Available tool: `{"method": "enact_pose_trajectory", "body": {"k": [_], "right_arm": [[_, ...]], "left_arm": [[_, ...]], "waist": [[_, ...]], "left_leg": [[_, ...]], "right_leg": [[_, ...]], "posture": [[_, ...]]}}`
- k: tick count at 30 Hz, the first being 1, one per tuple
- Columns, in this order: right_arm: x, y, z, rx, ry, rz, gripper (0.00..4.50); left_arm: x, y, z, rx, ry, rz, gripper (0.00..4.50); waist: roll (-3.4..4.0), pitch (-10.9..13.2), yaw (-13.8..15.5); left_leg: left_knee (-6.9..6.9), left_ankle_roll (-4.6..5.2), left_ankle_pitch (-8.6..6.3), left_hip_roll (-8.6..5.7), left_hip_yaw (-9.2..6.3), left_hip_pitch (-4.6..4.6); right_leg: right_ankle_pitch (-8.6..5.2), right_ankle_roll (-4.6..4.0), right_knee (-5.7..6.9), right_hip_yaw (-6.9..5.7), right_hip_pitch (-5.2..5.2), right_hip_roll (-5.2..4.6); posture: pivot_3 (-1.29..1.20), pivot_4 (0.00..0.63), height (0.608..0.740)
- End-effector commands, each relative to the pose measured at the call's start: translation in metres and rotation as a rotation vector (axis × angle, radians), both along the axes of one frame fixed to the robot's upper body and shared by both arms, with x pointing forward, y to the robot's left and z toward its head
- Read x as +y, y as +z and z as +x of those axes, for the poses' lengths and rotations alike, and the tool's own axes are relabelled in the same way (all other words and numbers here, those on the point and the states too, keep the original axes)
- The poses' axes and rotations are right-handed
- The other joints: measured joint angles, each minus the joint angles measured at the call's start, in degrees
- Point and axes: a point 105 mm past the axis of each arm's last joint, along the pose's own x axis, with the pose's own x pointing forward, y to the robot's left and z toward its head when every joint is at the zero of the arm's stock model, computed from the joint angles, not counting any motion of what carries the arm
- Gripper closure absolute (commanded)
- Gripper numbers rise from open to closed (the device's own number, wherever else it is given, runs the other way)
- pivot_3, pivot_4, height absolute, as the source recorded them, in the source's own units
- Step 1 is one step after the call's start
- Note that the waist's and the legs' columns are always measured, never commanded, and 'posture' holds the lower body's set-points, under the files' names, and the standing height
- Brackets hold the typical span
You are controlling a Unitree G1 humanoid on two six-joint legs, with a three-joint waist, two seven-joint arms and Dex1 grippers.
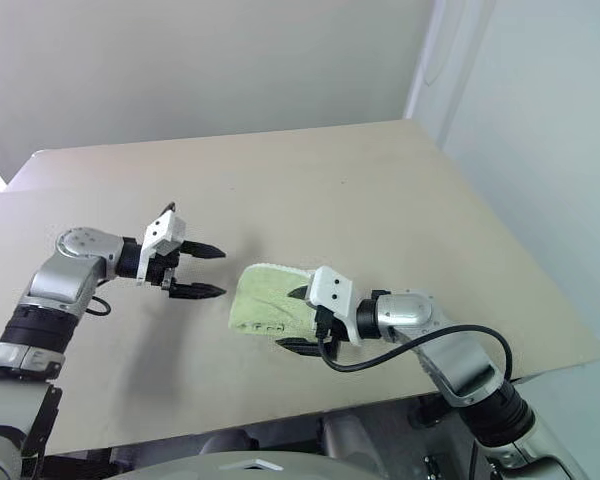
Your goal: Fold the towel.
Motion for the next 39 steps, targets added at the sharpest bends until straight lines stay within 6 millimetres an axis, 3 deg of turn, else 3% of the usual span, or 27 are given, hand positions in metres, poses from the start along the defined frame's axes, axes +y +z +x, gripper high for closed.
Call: {"method": "enact_pose_trajectory", "body": {"k": [1, 13, 21, 33, 34, 39], "right_arm": [[0.001, 0.002, 0.001, -0.061, 0.058, -0.036, 0.25], [-0.006, -0.042, 0.011, -0.152, 0.048, -0.249, 0.25], [-0.014, -0.053, 0.027, -0.236, -0.029, -0.325, 0.25], [-0.018, -0.054, 0.034, -0.243, -0.041, -0.364, 4.25], [-0.018, -0.052, 0.035, -0.246, -0.046, -0.362, 4.48], [-0.011, -0.023, 0.037, -0.201, -0.083, -0.213, 4.48]], "left_arm": [[-0.001, 0.013, -0.006, -0.054, -0.018, 0.010, 0.02], [-0.006, 0.014, -0.009, -0.057, -0.024, 0.036, 0.02], [-0.010, 0.014, -0.003, -0.069, -0.025, 0.049, 0.02], [-0.014, 0.015, 0.003, -0.085, -0.021, 0.051, 0.00], [-0.014, 0.015, 0.004, -0.086, -0.020, 0.051, 0.00], [-0.014, 0.015, 0.005, -0.086, -0.013, 0.050, 0.00]], "waist": [[0.00, 0.0, 0.0], [0.01, 0.0, 0.0], [-0.04, 0.0, -0.2], [-0.04, 0.0, -0.1], [-0.04, 0.0, -0.1], [-0.03, 0.0, -0.1]], "left_leg": [[0.01, 0.00, 0.00, 0.00, 0.01, 0.00], [-0.01, 0.00, 0.00, -0.01, 0.03, -0.01], [-0.01, 0.00, 0.00, 0.00, 0.03, 0.09], [0.01, -0.25, 0.15, -0.01, 0.00, 0.47], [-0.01, -0.25, 0.15, -0.02, 0.01, 0.46], [-0.03, -0.25, 0.15, -0.02, -0.01, 0.10]], "right_leg": [[0.00, 0.00, 0.00, 0.01, 0.01, 0.00], [0.00, -0.01, -0.01, 0.02, 0.00, 0.00], [0.00, -0.02, 0.02, 0.02, 0.26, 0.02], [0.01, -0.01, 0.04, 0.05, 0.36, 0.03], [0.01, -0.01, 0.04, 0.06, 0.36, 0.02], [0.02, -0.02, 0.02, 0.06, 0.34, 0.02]], "posture": [[0.00, 0.000, 0.712], [0.00, 0.000, 0.712], [0.00, 0.000, 0.712], [0.00, 0.000, 0.712], [0.00, 0.000, 0.712], [0.00, 0.000, 0.712]]}}
